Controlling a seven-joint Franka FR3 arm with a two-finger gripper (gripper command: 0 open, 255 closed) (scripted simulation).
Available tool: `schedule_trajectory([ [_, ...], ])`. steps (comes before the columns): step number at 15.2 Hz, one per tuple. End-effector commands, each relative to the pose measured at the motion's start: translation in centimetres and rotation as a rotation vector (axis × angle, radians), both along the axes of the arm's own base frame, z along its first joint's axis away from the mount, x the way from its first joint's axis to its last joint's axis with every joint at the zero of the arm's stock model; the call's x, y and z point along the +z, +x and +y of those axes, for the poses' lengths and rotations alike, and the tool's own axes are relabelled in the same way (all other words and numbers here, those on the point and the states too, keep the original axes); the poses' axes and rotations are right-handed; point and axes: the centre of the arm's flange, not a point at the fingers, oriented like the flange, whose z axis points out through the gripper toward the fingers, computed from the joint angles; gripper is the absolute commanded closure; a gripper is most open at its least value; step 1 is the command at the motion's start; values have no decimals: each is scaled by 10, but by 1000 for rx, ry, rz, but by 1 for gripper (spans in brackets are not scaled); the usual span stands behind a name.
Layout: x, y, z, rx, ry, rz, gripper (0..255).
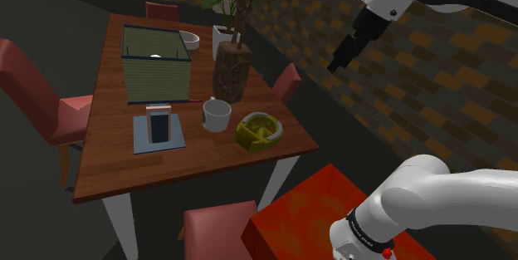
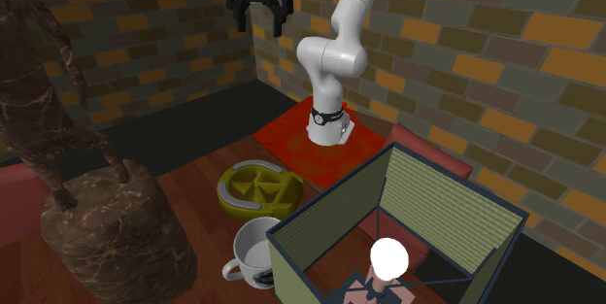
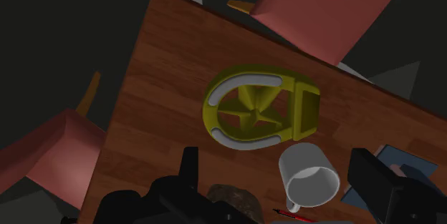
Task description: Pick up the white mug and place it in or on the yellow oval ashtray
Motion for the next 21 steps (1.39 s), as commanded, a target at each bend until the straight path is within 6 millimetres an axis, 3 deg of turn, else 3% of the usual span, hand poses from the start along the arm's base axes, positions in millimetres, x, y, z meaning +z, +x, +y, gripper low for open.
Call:
schedule_trajectory([
  [1, 0, 0, 0, 0, 0, 0, 0],
  [21, -176, 167, 105, -46, 19, 18, 0],
])
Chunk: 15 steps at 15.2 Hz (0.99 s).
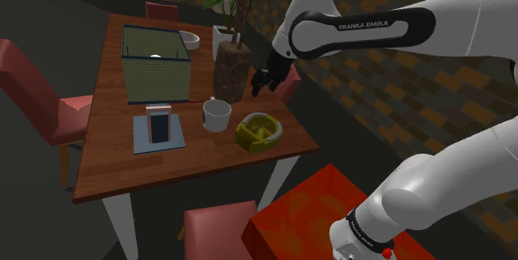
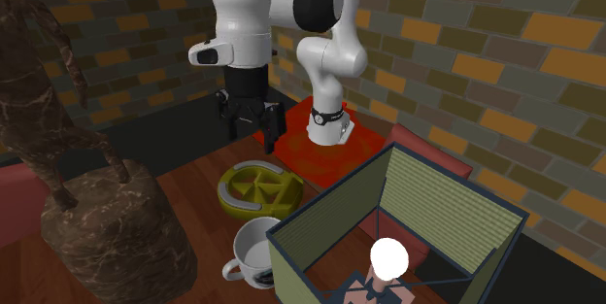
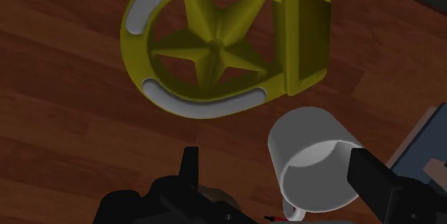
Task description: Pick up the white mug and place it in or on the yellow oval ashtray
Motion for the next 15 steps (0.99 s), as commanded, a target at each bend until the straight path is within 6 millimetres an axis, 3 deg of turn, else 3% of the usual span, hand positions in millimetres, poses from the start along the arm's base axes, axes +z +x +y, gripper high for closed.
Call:
schedule_trajectory([
  [1, -19, 18, 11, -5, 3, 1, 0],
  [10, -99, 94, 56, -25, 12, 10, 0],
  [15, -121, 98, 58, -26, 12, 10, 0],
])
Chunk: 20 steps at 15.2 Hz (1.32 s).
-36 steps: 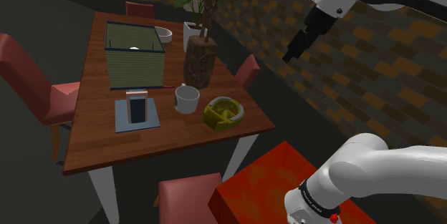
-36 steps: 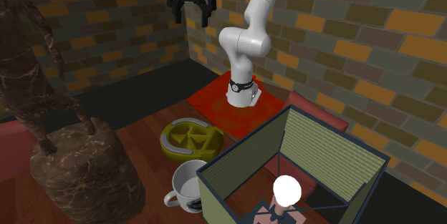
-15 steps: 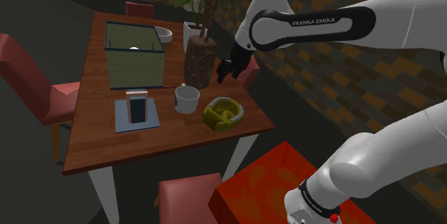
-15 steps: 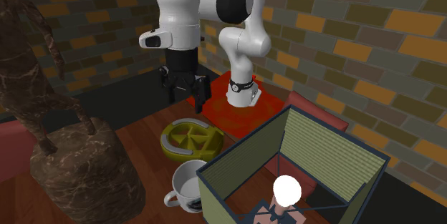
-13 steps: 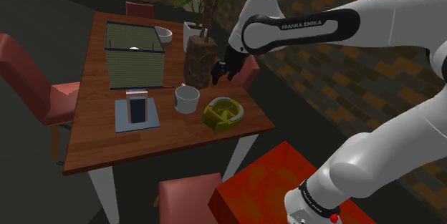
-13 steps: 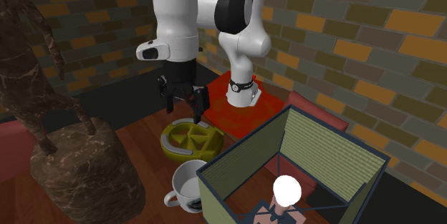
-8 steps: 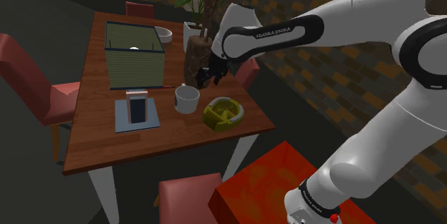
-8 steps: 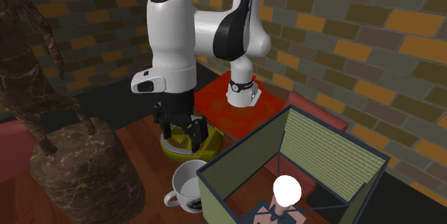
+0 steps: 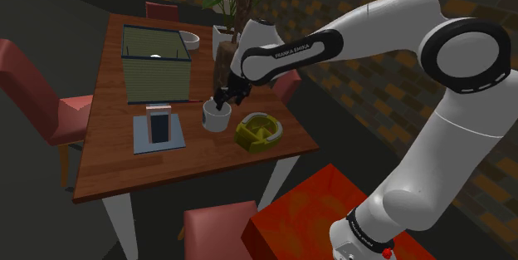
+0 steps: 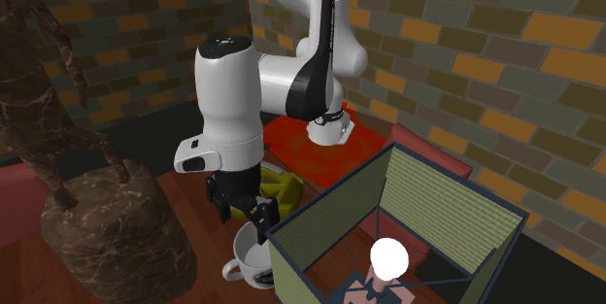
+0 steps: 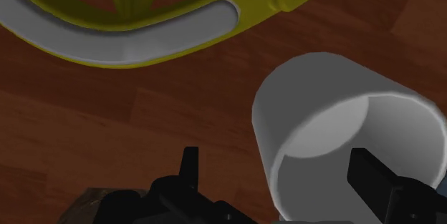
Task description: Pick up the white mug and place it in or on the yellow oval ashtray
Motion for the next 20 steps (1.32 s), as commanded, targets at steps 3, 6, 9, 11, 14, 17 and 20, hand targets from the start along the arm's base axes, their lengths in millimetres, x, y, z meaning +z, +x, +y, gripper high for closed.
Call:
schedule_trajectory([
  [3, -24, 3, 1, 0, 0, -1, 0],
  [6, -24, 3, 1, 0, 0, -1, 0],
  [9, -24, 3, 1, 0, 0, -1, 0],
  [11, -24, 3, 1, 0, 0, -1, 0],
  [14, -24, 3, 1, 0, 0, -1, 255],
  [17, -24, 3, 1, 0, 0, -1, 255],
  [20, -24, 3, 1, 0, 0, -1, 255],
])
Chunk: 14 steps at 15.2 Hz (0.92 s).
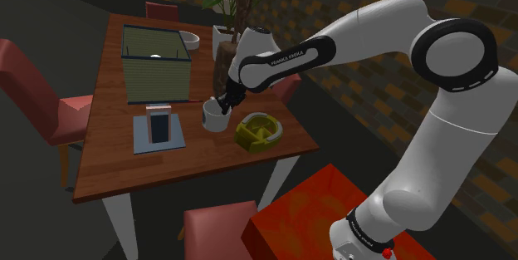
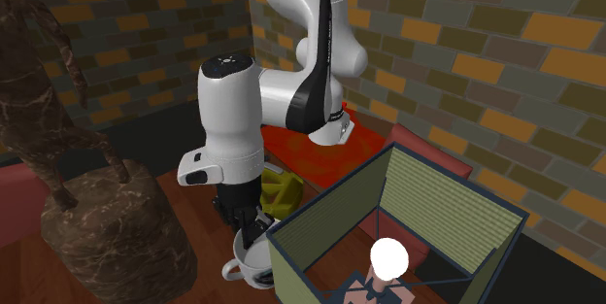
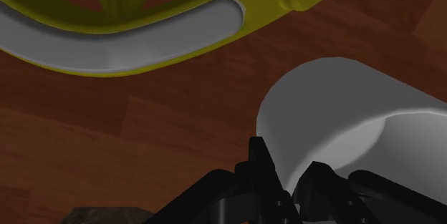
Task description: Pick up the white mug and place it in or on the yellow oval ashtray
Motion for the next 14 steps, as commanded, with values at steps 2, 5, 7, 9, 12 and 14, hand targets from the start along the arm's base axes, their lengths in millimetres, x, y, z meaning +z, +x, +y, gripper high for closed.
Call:
schedule_trajectory([
  [2, 5, 0, 0, 0, 0, 0, 255],
  [5, 21, 0, 0, 0, 0, 0, 255],
  [7, 32, 0, 0, 0, 0, 0, 255],
  [9, 42, 0, 0, 0, 0, 0, 255],
  [12, 58, 0, 0, 0, 0, 0, 255],
  [14, 69, 0, 0, 0, 0, 0, 255],
])
